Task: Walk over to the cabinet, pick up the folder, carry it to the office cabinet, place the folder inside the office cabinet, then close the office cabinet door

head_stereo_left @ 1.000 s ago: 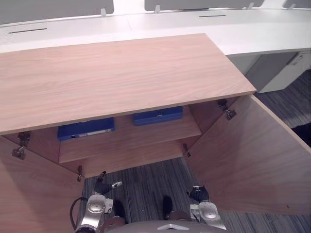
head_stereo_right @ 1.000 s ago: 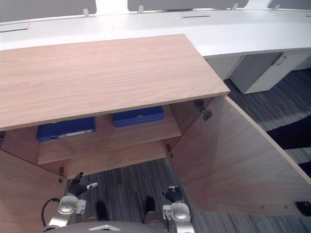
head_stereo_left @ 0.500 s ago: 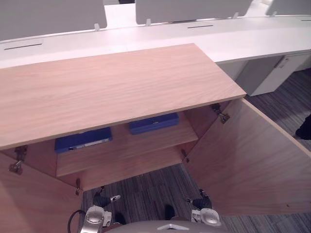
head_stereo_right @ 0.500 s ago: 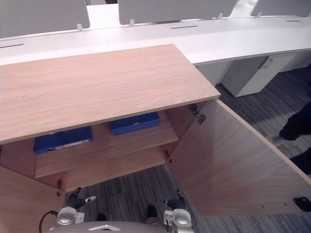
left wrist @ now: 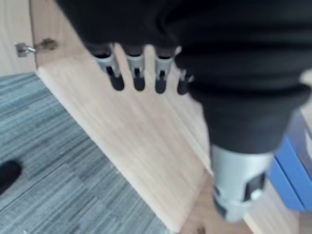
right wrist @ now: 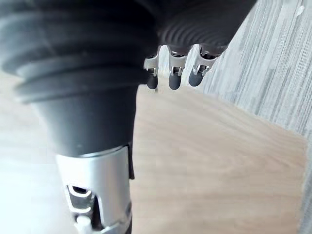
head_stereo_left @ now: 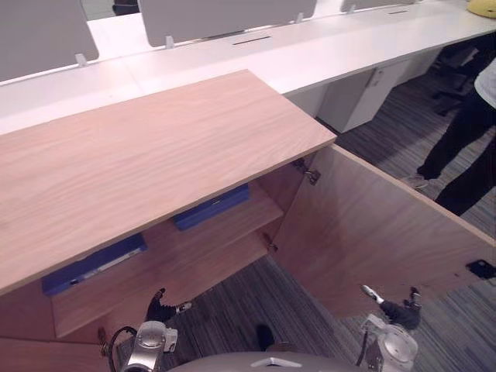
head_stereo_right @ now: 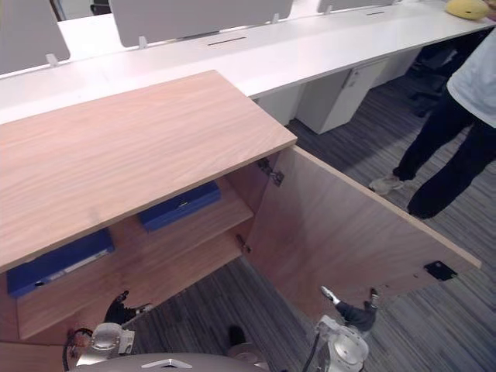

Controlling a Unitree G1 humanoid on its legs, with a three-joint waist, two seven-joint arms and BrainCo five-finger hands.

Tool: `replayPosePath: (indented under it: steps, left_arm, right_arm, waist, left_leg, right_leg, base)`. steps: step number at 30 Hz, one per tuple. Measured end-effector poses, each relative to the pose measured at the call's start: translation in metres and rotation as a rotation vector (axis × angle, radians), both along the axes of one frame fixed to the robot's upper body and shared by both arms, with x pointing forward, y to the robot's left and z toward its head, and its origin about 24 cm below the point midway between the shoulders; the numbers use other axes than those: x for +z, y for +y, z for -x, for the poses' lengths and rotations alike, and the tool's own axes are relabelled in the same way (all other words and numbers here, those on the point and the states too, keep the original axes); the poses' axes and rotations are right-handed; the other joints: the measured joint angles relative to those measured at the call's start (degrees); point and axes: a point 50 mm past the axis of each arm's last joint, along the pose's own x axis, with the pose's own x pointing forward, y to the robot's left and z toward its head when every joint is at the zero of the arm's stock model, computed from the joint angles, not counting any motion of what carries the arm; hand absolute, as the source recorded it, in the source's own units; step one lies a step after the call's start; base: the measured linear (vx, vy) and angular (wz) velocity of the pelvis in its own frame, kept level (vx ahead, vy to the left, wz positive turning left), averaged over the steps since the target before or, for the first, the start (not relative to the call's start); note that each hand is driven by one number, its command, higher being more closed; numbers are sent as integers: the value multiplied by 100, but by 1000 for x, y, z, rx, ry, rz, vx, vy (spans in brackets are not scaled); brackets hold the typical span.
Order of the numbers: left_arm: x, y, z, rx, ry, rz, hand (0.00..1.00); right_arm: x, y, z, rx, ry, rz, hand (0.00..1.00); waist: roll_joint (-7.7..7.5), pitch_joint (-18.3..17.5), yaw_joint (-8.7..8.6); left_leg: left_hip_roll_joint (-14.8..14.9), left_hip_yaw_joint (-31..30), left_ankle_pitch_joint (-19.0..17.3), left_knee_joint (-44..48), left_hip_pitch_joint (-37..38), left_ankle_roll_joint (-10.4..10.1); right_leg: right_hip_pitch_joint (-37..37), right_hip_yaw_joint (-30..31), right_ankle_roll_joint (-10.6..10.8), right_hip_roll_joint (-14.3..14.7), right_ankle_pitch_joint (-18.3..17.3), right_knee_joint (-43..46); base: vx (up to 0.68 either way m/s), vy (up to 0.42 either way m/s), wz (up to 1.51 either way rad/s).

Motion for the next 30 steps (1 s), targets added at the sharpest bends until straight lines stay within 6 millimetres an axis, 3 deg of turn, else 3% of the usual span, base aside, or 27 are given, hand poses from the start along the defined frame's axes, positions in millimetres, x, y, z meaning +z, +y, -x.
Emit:
replayPosePath:
  steps: [7,10,15,22,30]
  left_arm:
    - [0,-1,0,-4,6,5,0]
    - [0,-2,-1,-15,8,16,0]
    - [1,-11,-9,-73,-4,33,0]
    - [5,-18,-19,-143,-29,39,0]
    - [3,-16,-13,-235,-6,5,0]
  right_arm:
    - [9,-20,25,-216,-58,10,0]
    - [15,-22,22,-215,-83,27,0]
    - [19,-29,23,-223,-106,34,0]
    - [51,-58,-20,-61,-193,133,0]
    - [71,-77,-48,142,-145,231,0]
  waist:
    - [58,-21,-247]
    - [88,-32,-295]
    - [160,-32,-523]
    - [472,163,-600]
    - [515,200,-589]
  left_leg:
    - [-5,503,-200,0,285,-68]
    - [-23,683,-302,0,356,-77]
    - [-27,901,-362,1,372,-72]
    - [76,919,-725,604,289,-9]
    - [89,833,-740,663,185,-14]
  right_leg:
    - [-13,464,-7,85,3,37]
    - [-155,768,-6,173,0,132]
    - [-270,975,16,243,15,170]
    - [-217,926,7,214,12,187]
    - [-223,764,-5,164,-2,84]
  base:
    - [-20,-28,-36]
    - [-9,-43,-63]
    - [21,-70,-28]
    - [7,-74,-9]
    - [-40,-86,5]
